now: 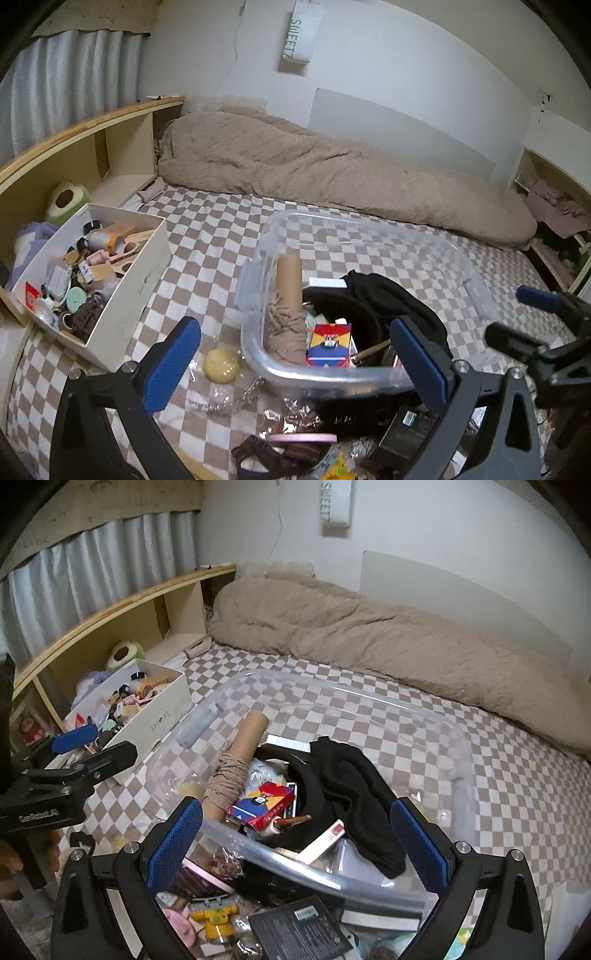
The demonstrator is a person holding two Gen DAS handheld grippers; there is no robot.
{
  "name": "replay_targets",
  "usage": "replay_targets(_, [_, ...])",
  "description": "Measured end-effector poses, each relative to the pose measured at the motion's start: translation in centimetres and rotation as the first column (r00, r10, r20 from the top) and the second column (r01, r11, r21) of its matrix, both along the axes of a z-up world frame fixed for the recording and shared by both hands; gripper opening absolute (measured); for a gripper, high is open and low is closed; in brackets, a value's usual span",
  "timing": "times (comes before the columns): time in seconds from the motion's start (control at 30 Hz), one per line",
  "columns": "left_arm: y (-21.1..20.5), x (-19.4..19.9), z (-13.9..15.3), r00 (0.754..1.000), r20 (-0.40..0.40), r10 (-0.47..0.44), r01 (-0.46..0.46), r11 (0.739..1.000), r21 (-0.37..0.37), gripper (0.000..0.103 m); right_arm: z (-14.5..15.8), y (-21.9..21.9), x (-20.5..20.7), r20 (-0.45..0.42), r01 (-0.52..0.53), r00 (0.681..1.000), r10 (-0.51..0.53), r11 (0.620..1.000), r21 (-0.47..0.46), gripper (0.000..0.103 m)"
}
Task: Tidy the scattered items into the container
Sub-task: 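Withdraw both tools from the container back toward the scattered items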
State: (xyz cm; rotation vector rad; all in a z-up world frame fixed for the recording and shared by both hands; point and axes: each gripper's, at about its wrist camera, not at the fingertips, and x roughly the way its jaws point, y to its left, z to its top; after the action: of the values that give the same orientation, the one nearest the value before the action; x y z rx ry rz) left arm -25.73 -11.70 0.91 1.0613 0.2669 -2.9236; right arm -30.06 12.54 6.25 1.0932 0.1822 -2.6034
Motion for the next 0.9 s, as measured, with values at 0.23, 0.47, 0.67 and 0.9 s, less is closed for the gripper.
replay_targets(0.23, [0.6, 2.7, 0.9, 1.0, -0.007, 0.005, -0.005, 1.0, -0.027, 0.103, 1.7, 2.5, 3.5, -0.049, 0.032, 0.998, -0.034, 0.999, -0.03, 0.102])
replay_targets(0.47, [1.7, 5.5, 2.8, 0.999, -0.04, -0.006, 0.004, 0.999, -0.048, 0.103, 3.0, 4.6, 6.8, -0.082, 0.062, 0.994, -0.067, 0.996, -0.063, 0.102])
replay_targets(0.67, [2.8, 7.4, 4.6, 0.997, -0.074, -0.016, 0.011, 0.998, -0.067, 0.103, 3.9, 6.3, 9.3, -0.105, 0.076, 0.991, -0.084, 0.994, -0.074, 0.102])
replay_targets(0.9, [3.7, 8.9, 5.1, 0.997, -0.076, -0.019, 0.014, 0.997, -0.073, 0.103, 5.2, 7.8, 12.1, -0.135, 0.083, 0.986, -0.095, 0.993, -0.088, 0.102])
